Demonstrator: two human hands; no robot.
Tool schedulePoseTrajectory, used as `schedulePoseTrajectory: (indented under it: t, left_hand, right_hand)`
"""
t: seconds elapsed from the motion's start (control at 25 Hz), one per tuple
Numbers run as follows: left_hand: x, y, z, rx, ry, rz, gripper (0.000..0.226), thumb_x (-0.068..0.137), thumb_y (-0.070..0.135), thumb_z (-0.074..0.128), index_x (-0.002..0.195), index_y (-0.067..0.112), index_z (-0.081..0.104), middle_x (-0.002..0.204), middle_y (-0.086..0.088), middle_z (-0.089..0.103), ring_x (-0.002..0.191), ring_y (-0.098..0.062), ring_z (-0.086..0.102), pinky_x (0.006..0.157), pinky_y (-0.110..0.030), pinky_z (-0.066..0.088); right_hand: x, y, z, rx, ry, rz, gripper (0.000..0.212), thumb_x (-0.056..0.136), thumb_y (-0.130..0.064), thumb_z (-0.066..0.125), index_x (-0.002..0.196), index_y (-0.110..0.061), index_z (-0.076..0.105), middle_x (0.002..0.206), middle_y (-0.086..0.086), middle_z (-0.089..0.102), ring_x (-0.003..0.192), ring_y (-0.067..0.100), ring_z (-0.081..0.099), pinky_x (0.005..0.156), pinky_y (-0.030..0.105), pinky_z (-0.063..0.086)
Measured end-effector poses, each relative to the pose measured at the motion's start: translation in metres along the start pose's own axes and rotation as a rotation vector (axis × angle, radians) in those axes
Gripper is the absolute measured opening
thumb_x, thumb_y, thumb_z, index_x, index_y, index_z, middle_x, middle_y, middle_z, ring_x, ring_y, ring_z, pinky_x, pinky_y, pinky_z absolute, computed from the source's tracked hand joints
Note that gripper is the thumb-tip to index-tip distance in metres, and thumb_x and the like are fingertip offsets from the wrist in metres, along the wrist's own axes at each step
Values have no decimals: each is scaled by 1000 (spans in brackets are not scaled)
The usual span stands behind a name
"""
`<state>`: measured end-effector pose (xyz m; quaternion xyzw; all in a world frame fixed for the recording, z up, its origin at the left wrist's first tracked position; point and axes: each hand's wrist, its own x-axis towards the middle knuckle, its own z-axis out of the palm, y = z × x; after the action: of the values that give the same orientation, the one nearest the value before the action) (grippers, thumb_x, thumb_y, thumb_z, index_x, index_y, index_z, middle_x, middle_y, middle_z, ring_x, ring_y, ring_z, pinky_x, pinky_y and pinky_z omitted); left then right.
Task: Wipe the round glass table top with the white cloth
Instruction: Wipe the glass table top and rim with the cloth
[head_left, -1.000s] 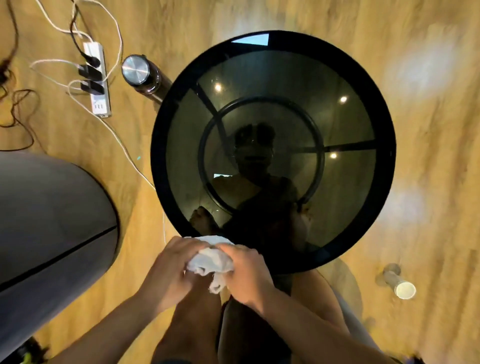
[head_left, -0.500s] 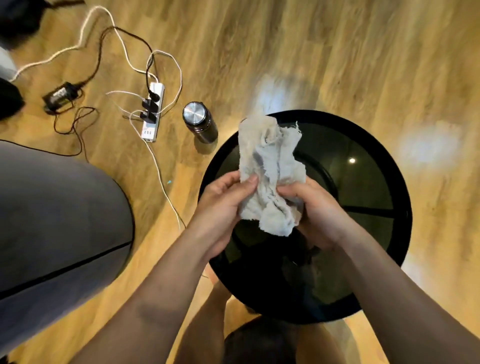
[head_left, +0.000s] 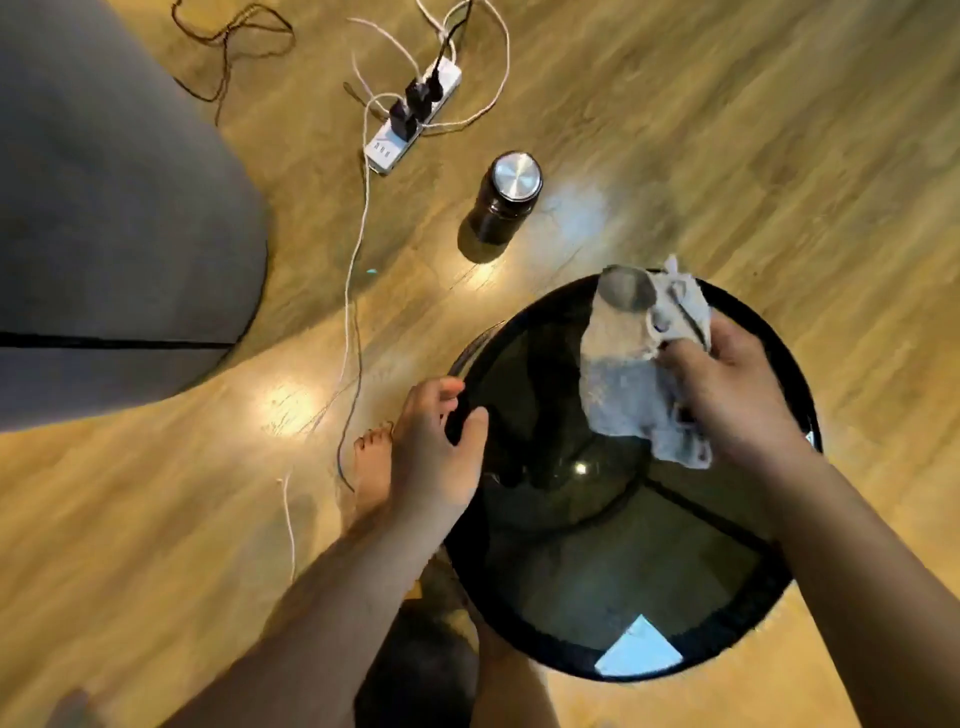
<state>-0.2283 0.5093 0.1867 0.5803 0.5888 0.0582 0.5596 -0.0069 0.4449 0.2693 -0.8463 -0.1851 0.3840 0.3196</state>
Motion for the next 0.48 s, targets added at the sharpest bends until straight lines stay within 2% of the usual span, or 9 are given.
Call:
schedulePoseTrajectory:
  t: [0.12,0.2,0.28,0.36,0.44,0.48]
  left_hand:
    - [5,-42,-11,51,-26,-132,37,96,25,57,133,21,51,133,3,57,125,-15,52,101,-28,45]
    - [0,-57,-9,37,-83,-84,39,97,25,54,136,21,50,136,4,57,127,-13,51,102,-21,43]
    - [-5,-63,-5,14,-123,-12,41,98,26,53,139,20,49,139,2,55,130,-14,48,107,-22,38]
    - [-3,-65,-4,23,-122,28,42,98,27,51,139,19,50,141,0,54,131,-15,46,105,-21,31]
    - [0,-69,-5,11,-121,31,42,98,26,52,140,17,50,142,-1,53,133,-16,45,107,-23,31]
    - [1,-70,-4,-2,-128,35,43,98,25,52,140,16,50,142,-2,53,133,-17,44,108,-25,32]
  right_hand:
    - [29,-27,20,-159,-60,1,25,84,-31,49,96,-43,67,79,-21,71,71,-3,66,62,24,48]
    - [47,-38,46,-211,-122,-6,29,91,-24,51,112,-37,65,92,-15,74,81,-2,69,63,22,53]
    - [62,-47,70,-269,-157,-13,29,94,-21,59,122,-28,60,101,-7,72,77,-5,68,56,12,52]
    - [74,-56,88,-321,-240,-31,49,85,-25,76,128,-25,53,103,-5,69,73,-6,69,53,11,51]
    - [87,-59,108,-418,-346,-32,69,72,-29,87,130,-33,49,112,1,65,86,10,71,53,19,56]
    - [93,-58,118,-466,-390,-32,72,70,-32,88,129,-37,48,118,6,62,94,20,69,55,25,58]
